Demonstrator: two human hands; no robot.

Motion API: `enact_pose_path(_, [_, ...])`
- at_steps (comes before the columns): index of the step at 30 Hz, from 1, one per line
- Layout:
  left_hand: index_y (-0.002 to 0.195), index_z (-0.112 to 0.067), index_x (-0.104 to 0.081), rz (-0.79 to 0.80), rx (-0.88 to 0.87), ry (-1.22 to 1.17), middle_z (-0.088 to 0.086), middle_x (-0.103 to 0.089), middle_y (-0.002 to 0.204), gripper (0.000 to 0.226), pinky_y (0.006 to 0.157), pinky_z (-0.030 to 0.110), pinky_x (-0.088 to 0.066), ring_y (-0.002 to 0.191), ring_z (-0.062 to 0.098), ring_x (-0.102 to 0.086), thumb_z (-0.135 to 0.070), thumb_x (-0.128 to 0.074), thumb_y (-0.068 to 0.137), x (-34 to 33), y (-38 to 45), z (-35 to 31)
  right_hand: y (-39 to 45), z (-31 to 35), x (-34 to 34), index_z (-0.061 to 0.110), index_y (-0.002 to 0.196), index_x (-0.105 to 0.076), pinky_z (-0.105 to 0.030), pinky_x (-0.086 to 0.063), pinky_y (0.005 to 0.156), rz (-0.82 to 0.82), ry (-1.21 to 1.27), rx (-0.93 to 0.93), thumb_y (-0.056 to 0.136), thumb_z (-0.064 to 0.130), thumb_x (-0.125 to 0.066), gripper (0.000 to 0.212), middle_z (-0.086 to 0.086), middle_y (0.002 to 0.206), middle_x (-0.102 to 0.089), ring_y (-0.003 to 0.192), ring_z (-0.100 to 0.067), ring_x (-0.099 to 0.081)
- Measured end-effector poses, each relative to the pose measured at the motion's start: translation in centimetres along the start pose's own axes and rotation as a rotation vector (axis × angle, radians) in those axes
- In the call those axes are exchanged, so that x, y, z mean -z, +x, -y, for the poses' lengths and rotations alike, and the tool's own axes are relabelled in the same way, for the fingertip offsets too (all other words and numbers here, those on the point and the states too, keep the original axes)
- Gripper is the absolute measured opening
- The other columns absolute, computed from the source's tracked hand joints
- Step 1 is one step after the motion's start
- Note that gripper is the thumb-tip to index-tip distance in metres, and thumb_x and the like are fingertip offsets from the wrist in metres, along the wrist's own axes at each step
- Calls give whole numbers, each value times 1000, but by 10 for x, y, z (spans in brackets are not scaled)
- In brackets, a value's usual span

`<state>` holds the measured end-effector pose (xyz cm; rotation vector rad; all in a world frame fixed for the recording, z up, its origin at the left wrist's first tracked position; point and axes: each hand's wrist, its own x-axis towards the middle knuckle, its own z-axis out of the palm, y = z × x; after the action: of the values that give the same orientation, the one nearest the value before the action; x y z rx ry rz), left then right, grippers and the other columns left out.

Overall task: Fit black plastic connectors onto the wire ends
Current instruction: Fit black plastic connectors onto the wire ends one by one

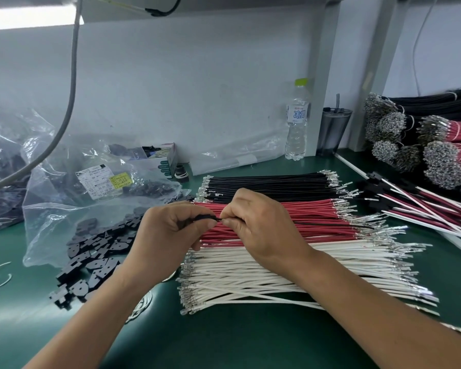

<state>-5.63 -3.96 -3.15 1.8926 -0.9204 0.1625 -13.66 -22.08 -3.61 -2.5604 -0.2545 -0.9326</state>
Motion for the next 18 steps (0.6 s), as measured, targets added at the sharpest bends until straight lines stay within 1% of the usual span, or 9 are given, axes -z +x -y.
enact_pose_path(3, [89,-34,-81,-1,32,4,-5,-69,58,17,48,7,-40,44,3,-56,-18,-78,89,-1,2,2,2,-1,2,17,93,-72,-27,-45,67,-45,-49,12,96,26,-66,11,11,89,-57,81,-6,-52])
enact_pose_path(6, [95,-33,-79,-91,92,-91,-4,-73,63,14,51,11,-47,46,8,-61,-20,-78,89,-1,10,3,9,-1,7,15,93,-72,-30,-46,67,-239,-251,99,96,24,-66,11,4,90,-58,84,-14,-52])
enact_pose_path(7, [97,-32,-78,-138,100,-118,-5,-74,66,15,51,12,-48,46,9,-61,-19,-78,89,-1,13,4,10,-1,6,14,94,-72,-30,-45,67,-261,-291,137,96,23,-66,11,2,91,-58,84,-15,-51])
enact_pose_path(8, [97,-30,-78,-180,108,-135,-5,-76,69,14,49,13,-48,45,9,-60,-17,-77,90,0,14,6,11,0,4,14,94,-73,-31,-45,67,-232,-314,163,96,23,-65,12,1,91,-58,84,-16,-50])
enact_pose_path(9, [97,-27,-78,-212,119,-146,-5,-76,71,13,46,13,-46,44,8,-59,-16,-77,90,2,15,8,10,1,-1,16,94,-73,-33,-46,66,-150,-328,172,96,25,-66,12,2,90,-59,83,-16,-49])
enact_pose_path(11, [96,-21,-79,-242,152,-174,-2,-77,72,10,42,12,-42,43,8,-57,-14,-76,91,5,15,12,10,1,-12,23,99,-75,-36,-49,70,61,-348,116,95,37,-65,17,6,93,-62,88,-15,-51])
enact_pose_path(12, [96,-19,-80,-246,170,-199,0,-77,73,9,42,12,-41,43,9,-57,-14,-76,91,5,14,14,11,0,-16,27,103,-75,-35,-49,74,119,-338,67,95,42,-63,20,8,95,-63,91,-15,-51])
enact_pose_path(14, [96,-17,-80,-247,200,-252,4,-77,74,8,42,14,-42,45,12,-57,-14,-76,91,6,14,16,12,-3,-16,30,101,-77,-33,-47,74,130,-265,0,94,42,-65,18,11,94,-65,92,-13,-52])
enact_pose_path(18, [93,-22,-81,-246,240,-331,6,-77,75,6,41,18,-42,48,14,-57,-18,-76,91,9,14,15,11,-6,-14,28,91,-75,-32,-50,69,113,-224,-37,95,30,-65,11,13,89,-65,87,-10,-55])
